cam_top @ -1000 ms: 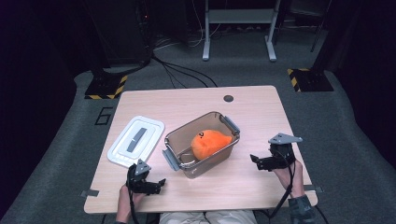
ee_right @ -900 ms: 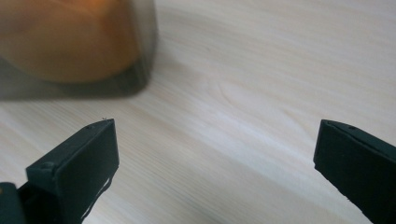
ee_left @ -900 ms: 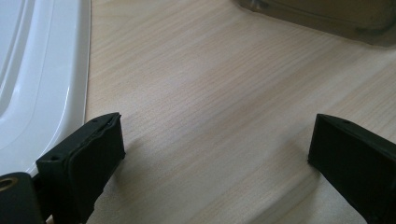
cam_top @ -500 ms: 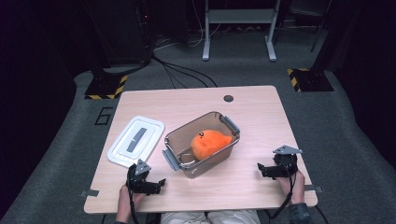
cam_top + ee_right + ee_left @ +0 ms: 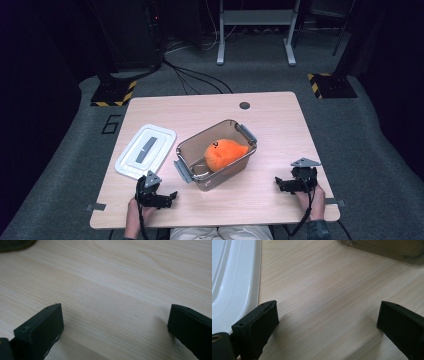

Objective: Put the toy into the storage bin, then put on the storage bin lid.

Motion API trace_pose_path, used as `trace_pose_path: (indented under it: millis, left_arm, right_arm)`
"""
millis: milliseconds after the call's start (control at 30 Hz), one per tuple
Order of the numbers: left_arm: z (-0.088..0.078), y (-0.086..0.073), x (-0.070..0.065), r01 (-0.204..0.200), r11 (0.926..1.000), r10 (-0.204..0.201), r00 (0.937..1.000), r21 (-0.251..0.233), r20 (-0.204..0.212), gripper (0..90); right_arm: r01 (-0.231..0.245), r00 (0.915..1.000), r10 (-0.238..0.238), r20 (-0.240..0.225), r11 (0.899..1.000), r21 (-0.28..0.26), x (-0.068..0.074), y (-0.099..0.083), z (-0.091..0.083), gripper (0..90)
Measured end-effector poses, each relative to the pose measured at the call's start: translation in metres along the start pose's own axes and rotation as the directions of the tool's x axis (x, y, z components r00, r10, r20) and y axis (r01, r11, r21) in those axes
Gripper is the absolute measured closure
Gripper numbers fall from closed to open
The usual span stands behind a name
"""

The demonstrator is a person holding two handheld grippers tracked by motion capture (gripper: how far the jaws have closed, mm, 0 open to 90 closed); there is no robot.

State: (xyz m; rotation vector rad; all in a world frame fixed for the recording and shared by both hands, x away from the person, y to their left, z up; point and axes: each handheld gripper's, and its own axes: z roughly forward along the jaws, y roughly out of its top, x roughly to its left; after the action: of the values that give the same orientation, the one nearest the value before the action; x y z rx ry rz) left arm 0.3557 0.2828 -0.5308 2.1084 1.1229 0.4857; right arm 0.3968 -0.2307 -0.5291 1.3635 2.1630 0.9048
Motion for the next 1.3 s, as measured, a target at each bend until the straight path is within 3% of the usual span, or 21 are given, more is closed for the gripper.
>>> trace_pose_path:
  millis: [567, 700, 800, 967, 1167, 1300]
  left_arm:
    - [-0.001, 0.000, -0.001, 0.023, 0.9997, -0.022, 0.9995, 0.009, -0.020, 3.3]
    - [-0.003, 0.000, -0.003, 0.027, 0.9995, -0.026, 0.9976, 0.016, -0.064, 0.0]
    - [-0.007, 0.000, -0.003, 0.030, 0.9995, -0.030, 0.9959, -0.009, -0.085, 0.2]
    - [-0.018, 0.003, 0.008, 0.065, 0.9974, -0.067, 0.9951, -0.030, -0.073, 0.3]
    - [-0.028, 0.011, 0.026, 0.082, 0.9946, -0.089, 0.9908, -0.064, -0.102, 0.6]
    - [-0.028, 0.014, 0.042, 0.116, 0.9908, -0.123, 0.9873, -0.069, -0.101, 0.6]
  right_arm:
    - [-0.012, 0.9999, 0.012, 0.004, 1.000, -0.002, 0.001, 0.001, 0.001, 0.0]
    - [-0.014, 0.9999, 0.014, 0.004, 1.000, -0.002, 0.001, 0.001, 0.001, 0.0]
    - [-0.013, 0.9999, 0.013, 0.005, 1.000, -0.003, 0.001, 0.001, 0.001, 0.0]
    - [-0.019, 0.9998, 0.019, 0.006, 1.000, -0.001, 0.002, 0.001, 0.001, 0.0]
    - [-0.020, 0.9998, 0.020, 0.004, 1.000, -0.001, 0.002, 0.001, 0.001, 0.0]
    - [-0.020, 0.9998, 0.020, 0.005, 1.000, -0.001, 0.002, 0.001, 0.001, 0.0]
